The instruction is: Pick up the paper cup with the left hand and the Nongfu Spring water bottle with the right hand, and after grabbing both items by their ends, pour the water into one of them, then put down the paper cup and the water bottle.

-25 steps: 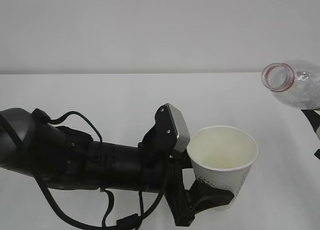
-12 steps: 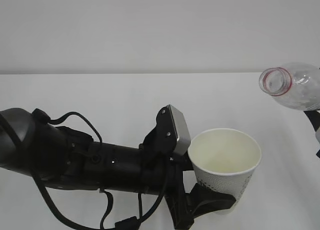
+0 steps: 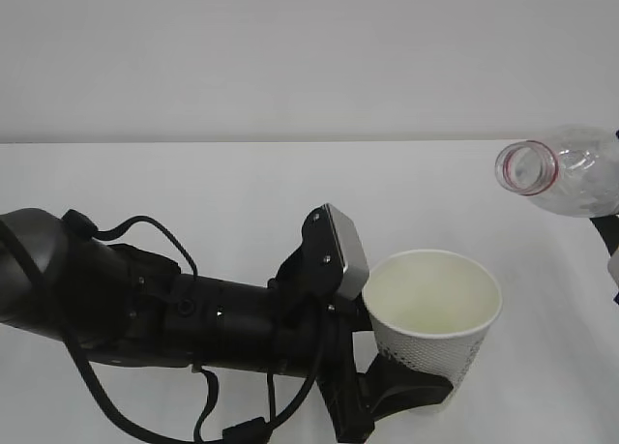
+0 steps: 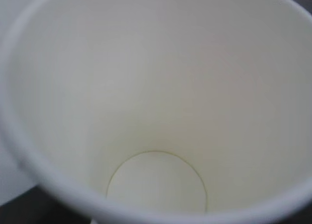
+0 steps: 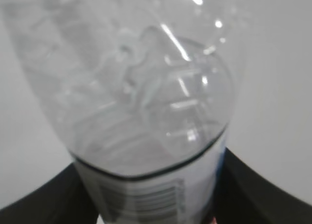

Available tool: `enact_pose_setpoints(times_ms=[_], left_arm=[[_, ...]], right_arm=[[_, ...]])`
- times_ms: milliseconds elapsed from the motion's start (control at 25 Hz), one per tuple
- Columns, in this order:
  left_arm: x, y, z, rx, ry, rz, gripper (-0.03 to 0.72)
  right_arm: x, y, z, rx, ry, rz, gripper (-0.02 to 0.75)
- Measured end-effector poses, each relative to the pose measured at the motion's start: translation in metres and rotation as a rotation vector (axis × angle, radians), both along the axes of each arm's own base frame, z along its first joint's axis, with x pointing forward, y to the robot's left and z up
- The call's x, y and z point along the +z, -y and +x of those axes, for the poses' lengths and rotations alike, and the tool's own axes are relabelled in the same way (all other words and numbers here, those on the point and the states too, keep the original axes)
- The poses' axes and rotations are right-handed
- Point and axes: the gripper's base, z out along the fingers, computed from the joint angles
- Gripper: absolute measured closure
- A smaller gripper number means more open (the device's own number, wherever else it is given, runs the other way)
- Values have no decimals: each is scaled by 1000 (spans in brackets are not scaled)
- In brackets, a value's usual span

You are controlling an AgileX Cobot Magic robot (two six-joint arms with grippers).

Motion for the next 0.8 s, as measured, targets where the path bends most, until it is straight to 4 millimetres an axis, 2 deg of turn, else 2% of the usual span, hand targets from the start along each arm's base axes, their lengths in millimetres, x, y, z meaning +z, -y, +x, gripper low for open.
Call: enact_pose_setpoints(times_ms=[800], left_arm=[[-3, -1, 2, 17, 0, 43, 153]], right_arm=[[0, 0, 0, 11, 18, -71, 280]])
